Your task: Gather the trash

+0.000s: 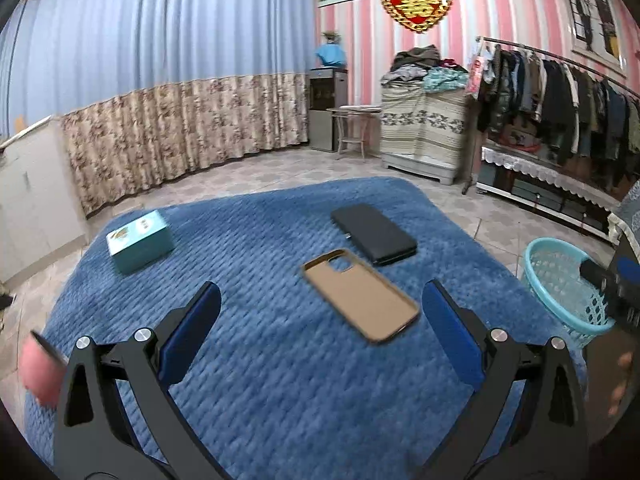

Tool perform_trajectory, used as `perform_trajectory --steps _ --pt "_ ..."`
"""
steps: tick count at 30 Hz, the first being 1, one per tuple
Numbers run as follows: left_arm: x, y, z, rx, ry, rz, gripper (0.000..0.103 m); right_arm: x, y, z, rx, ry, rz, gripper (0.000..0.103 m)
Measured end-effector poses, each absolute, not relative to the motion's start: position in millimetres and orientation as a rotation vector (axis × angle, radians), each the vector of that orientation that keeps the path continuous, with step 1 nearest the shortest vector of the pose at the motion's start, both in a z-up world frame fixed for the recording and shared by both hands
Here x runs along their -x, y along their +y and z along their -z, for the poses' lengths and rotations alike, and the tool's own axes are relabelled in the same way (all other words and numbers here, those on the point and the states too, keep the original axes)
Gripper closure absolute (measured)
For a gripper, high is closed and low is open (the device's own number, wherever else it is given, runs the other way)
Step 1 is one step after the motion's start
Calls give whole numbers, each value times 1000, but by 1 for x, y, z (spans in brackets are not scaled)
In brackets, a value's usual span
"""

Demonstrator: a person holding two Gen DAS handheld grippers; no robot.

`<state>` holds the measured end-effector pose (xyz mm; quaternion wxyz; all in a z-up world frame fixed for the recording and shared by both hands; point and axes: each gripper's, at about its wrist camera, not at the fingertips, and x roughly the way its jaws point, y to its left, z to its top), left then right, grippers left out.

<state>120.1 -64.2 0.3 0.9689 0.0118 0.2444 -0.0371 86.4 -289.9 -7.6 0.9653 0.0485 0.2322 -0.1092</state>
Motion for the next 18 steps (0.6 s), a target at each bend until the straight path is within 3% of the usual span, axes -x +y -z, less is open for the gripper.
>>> perform_trajectory --steps 18 --pt "-63 -69 3 -57 401 136 5 -13 -258 13 -50 385 204 4"
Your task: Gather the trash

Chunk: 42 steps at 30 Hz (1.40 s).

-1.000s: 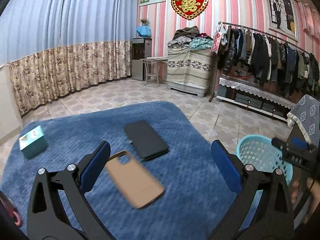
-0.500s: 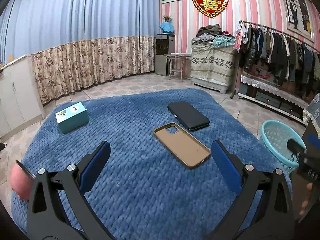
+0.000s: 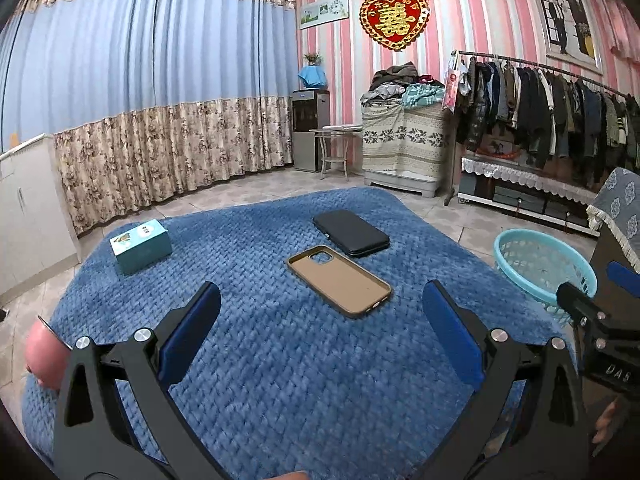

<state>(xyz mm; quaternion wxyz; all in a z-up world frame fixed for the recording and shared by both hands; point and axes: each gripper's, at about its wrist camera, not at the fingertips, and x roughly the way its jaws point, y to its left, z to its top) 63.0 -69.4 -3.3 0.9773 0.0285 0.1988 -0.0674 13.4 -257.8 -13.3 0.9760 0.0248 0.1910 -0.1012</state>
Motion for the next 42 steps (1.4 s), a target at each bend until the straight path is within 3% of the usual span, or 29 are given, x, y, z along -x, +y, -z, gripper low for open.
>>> perform_trajectory --steps 42 --pt "-49 -60 5 -32 369 161 5 -26 -250 21 -41 372 191 4"
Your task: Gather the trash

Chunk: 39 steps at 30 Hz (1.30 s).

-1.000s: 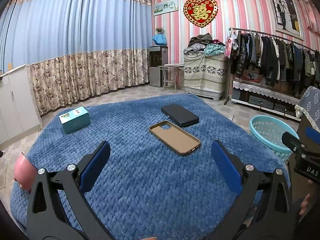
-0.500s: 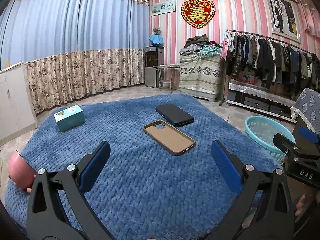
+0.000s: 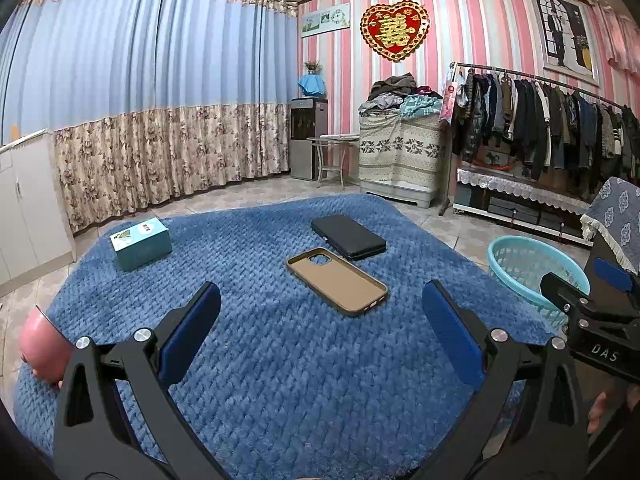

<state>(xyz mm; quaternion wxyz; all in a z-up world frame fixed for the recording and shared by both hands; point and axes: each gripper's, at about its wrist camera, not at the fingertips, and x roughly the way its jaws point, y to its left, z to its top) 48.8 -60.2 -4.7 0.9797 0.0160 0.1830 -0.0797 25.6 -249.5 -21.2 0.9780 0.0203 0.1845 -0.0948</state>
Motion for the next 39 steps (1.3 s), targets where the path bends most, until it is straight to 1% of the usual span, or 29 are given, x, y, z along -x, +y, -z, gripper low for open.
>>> perform_trajectory --steps 39 --pt "-46 -65 -1 -36 356 171 5 -26 -250 20 -43 372 191 4"
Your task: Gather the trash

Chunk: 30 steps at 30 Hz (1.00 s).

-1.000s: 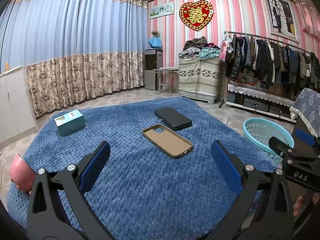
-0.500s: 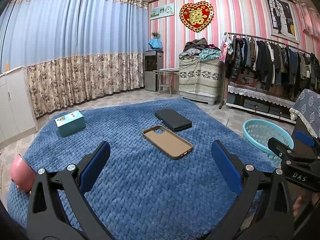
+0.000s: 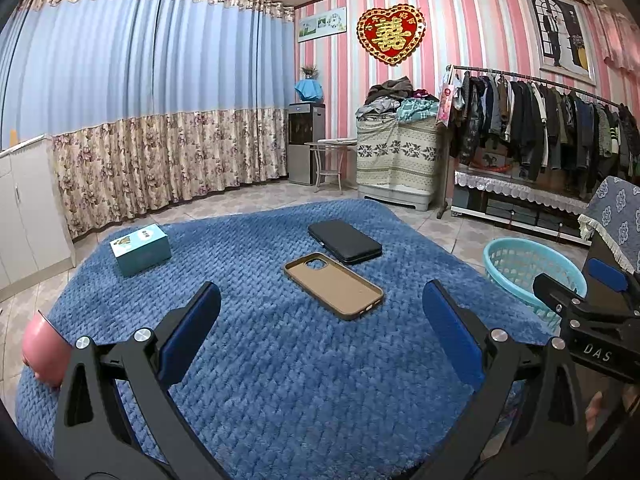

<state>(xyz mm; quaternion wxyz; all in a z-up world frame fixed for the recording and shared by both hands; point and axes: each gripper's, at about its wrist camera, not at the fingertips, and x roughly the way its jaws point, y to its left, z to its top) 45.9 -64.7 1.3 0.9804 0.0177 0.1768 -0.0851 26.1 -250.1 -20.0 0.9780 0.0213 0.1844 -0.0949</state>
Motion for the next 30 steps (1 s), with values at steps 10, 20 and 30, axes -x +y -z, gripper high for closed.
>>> perform_trajectory --steps 10,20,30 --pt "-46 -65 -1 -37 353 170 5 -25 -250 20 -43 370 191 4" --pt "-45 -65 -2 -39 354 170 5 -25 -250 20 -44 371 191 4" --pt "-45 -64 -1 -38 355 170 5 -25 -250 20 -45 370 191 4"
